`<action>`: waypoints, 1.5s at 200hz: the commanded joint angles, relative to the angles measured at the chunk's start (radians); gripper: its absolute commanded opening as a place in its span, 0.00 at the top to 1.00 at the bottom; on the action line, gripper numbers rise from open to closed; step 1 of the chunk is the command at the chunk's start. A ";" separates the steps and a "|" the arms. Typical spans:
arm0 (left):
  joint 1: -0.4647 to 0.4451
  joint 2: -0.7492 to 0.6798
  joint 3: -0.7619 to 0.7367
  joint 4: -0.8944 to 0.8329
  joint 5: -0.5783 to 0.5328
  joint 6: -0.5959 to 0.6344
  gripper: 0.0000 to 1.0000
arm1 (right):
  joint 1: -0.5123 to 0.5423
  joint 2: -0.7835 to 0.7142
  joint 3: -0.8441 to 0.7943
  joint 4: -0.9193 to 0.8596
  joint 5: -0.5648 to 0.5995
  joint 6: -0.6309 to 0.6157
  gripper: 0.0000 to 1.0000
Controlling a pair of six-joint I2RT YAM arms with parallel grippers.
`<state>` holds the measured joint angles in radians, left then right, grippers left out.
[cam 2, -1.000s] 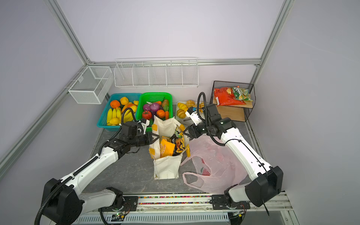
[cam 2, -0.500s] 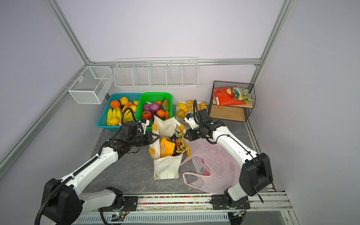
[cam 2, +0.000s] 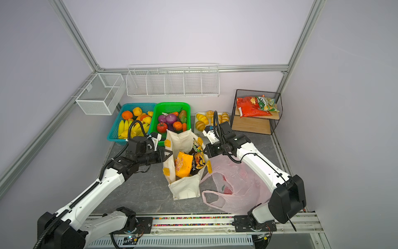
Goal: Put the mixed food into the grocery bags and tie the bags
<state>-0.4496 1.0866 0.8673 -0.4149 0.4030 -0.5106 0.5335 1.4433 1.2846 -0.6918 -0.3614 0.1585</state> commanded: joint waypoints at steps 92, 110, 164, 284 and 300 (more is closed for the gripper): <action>0.005 0.039 0.158 -0.170 0.024 0.105 1.00 | 0.032 -0.160 -0.018 -0.037 -0.038 -0.029 0.93; 0.006 0.046 0.162 -0.185 0.003 0.117 1.00 | 0.057 -0.135 -0.013 -0.018 -0.106 -0.041 0.93; 0.038 -0.020 0.262 -0.363 -0.202 0.201 1.00 | 0.079 -0.158 0.005 -0.014 -0.072 -0.060 0.93; 0.089 -0.008 0.264 -0.380 -0.131 0.253 1.00 | 0.163 -0.055 -0.004 0.044 -0.177 -0.076 0.93; 0.090 -0.025 0.272 -0.375 -0.072 0.261 1.00 | 0.158 -0.077 0.013 0.012 -0.138 -0.102 0.93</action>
<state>-0.3664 1.0981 1.1015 -0.8223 0.2642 -0.2829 0.6949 1.3968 1.2682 -0.6849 -0.5079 0.1066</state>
